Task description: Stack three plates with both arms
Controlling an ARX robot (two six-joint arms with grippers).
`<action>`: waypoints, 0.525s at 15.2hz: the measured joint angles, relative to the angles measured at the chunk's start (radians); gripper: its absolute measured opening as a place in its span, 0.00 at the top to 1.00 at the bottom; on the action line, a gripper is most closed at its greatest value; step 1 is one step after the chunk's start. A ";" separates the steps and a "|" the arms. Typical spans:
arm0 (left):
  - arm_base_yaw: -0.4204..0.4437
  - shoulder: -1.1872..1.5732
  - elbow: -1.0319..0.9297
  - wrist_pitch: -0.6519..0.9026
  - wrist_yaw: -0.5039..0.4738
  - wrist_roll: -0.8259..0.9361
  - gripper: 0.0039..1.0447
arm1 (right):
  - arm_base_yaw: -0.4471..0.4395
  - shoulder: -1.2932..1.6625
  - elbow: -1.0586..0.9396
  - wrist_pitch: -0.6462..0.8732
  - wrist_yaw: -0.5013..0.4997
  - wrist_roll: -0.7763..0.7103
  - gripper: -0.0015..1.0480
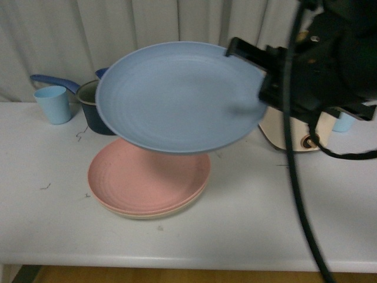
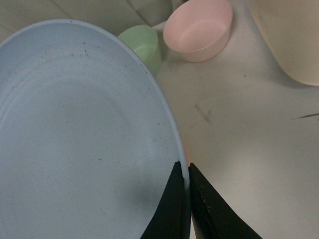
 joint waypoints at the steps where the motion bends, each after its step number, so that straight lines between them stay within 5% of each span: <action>1: 0.000 0.000 0.000 0.000 0.000 0.000 0.06 | 0.046 0.054 0.072 -0.044 0.038 0.007 0.97; 8: 0.000 0.000 0.000 0.000 0.000 0.000 0.06 | 0.161 0.327 0.342 -0.188 0.212 0.062 0.97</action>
